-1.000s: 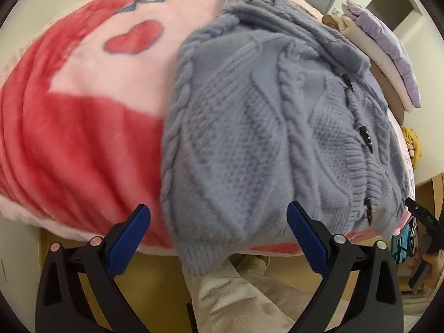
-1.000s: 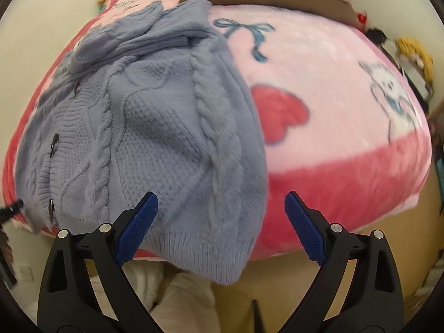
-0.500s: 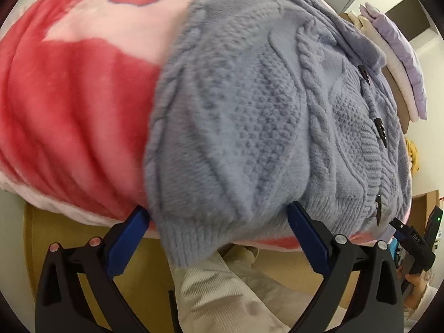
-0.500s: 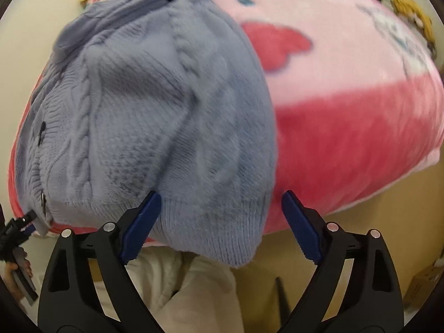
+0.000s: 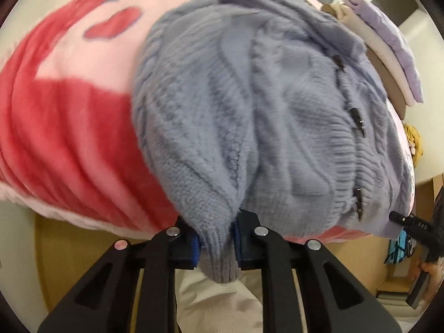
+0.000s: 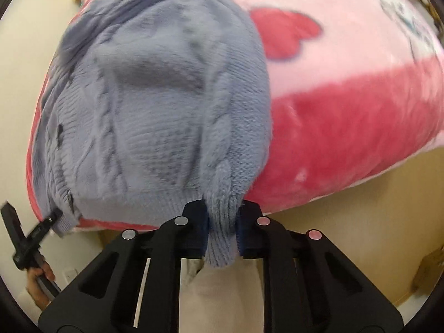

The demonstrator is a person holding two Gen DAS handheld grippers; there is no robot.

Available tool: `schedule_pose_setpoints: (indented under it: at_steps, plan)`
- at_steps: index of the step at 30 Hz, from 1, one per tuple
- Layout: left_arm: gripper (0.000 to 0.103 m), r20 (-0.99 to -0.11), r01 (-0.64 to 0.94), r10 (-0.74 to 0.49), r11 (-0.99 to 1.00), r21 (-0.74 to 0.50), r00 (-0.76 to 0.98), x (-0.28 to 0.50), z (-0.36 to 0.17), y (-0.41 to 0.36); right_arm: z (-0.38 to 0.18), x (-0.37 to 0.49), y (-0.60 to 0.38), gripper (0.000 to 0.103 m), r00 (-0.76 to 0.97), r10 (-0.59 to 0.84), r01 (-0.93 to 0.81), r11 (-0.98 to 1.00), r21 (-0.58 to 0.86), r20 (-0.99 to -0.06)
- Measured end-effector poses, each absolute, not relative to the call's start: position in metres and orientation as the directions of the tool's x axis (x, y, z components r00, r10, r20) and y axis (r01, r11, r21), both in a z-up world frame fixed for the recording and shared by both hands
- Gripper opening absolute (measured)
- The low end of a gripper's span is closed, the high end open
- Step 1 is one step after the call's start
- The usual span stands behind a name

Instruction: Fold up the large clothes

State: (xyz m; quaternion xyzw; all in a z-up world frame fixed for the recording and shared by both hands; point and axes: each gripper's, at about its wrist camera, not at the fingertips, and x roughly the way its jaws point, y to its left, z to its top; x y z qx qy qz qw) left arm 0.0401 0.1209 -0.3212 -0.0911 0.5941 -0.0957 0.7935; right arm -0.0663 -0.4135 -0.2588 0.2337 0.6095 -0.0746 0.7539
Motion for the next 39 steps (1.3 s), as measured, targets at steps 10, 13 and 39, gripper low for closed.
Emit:
schedule_pose_setpoints:
  at_steps: [10, 13, 39]
  plan:
    - [0.016, -0.848, 0.016, -0.273, 0.954, -0.299, 0.455, 0.074, -0.217, 0.126, -0.146, -0.022, -0.422, 0.013, 0.41, 0.159, 0.272, 0.919, 0.286, -0.898]
    - [0.016, -0.828, 0.02, -0.26, 0.957, -0.288, 0.498, 0.105, -0.185, 0.126, -0.113, 0.007, -0.431, 0.013, 0.458, 0.141, 0.219, 0.939, 0.265, -0.878]
    - [0.017, -0.879, -0.071, -0.087, 0.988, -0.136, 0.469, 0.471, -0.216, 0.062, -0.179, 0.379, -0.504, 0.014, 0.513, -0.004, 0.238, 0.961, 0.138, -0.858]
